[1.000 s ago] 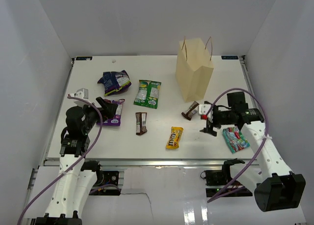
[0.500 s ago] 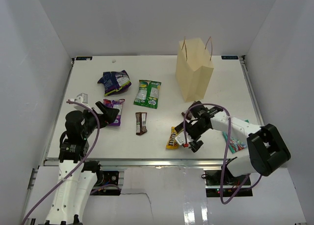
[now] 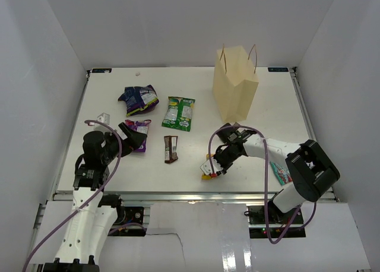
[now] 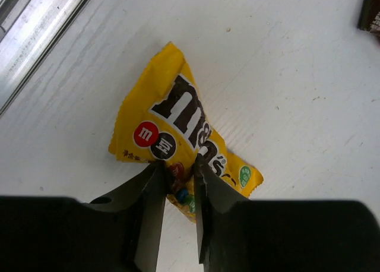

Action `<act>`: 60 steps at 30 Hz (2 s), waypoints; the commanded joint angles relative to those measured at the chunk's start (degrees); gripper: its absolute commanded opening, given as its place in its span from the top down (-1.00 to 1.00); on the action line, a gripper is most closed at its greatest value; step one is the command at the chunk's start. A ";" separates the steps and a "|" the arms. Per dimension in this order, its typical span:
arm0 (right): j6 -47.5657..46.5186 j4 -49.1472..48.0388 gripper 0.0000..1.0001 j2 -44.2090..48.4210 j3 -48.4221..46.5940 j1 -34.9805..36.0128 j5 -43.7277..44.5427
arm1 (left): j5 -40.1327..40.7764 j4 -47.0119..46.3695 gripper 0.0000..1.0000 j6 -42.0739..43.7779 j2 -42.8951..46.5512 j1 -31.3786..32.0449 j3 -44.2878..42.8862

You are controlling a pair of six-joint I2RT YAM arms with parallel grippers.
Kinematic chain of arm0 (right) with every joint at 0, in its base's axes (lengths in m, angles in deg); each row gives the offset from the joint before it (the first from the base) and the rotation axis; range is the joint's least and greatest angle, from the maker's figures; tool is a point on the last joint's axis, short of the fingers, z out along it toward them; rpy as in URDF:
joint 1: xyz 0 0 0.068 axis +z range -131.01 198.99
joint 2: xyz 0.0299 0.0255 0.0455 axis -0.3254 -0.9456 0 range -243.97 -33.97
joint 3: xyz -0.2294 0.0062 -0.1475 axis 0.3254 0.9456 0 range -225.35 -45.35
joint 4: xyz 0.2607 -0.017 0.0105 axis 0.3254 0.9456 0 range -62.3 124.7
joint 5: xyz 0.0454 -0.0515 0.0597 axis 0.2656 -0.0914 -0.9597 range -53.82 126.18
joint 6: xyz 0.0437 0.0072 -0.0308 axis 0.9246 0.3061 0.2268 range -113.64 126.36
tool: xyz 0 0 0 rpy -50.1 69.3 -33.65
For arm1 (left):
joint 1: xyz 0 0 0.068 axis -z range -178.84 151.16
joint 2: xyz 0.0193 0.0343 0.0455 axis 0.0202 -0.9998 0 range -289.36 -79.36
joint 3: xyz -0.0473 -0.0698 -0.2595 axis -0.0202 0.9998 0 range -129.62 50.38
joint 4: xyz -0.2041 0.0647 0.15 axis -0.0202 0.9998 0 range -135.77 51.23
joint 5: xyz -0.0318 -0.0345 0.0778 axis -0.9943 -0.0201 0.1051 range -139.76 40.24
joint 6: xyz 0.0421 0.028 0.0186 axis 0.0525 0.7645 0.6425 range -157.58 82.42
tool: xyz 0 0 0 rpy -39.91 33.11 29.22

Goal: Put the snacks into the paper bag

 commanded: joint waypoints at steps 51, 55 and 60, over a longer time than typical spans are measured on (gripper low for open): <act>79.88 -24.94 -0.71 15.23 -26.80 -29.00 -9.29 | 32.27 2.45 -0.22 -4.00 -60.78 34.73 -22.94; 77.32 -24.41 -0.71 19.62 -21.51 -29.52 -10.52 | 35.26 7.19 0.10 -3.83 -65.70 36.41 -26.46; 75.21 -22.57 -0.72 23.67 -18.70 -30.32 -10.88 | 38.17 8.26 0.62 -2.95 -65.89 38.95 -29.10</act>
